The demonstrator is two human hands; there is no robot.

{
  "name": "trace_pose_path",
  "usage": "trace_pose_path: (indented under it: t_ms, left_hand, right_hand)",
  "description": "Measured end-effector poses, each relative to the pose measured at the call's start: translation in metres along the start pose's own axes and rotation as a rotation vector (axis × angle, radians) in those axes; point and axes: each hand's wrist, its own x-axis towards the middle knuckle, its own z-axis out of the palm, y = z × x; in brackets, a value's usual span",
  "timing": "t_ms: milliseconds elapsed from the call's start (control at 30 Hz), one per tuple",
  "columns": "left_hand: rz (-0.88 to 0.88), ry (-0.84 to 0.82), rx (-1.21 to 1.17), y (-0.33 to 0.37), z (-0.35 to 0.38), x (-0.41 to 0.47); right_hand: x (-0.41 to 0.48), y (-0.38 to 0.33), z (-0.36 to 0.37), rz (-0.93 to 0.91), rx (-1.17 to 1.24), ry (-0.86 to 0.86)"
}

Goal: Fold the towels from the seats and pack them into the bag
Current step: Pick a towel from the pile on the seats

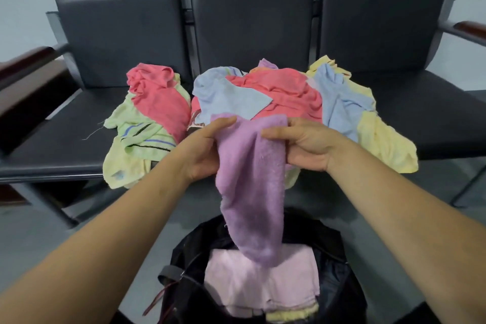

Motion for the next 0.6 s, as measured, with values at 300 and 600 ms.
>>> trace_pose_path:
  t_ms: [300,600]
  left_hand:
    - [-0.036,-0.249,0.583,-0.039,-0.002,0.004]
    - [0.106,-0.078,0.938,-0.05,0.015,0.001]
  right_hand:
    - [-0.012,-0.019,-0.006,-0.1,0.264,0.306]
    - [-0.024,-0.02,-0.013,-0.139,0.291,0.369]
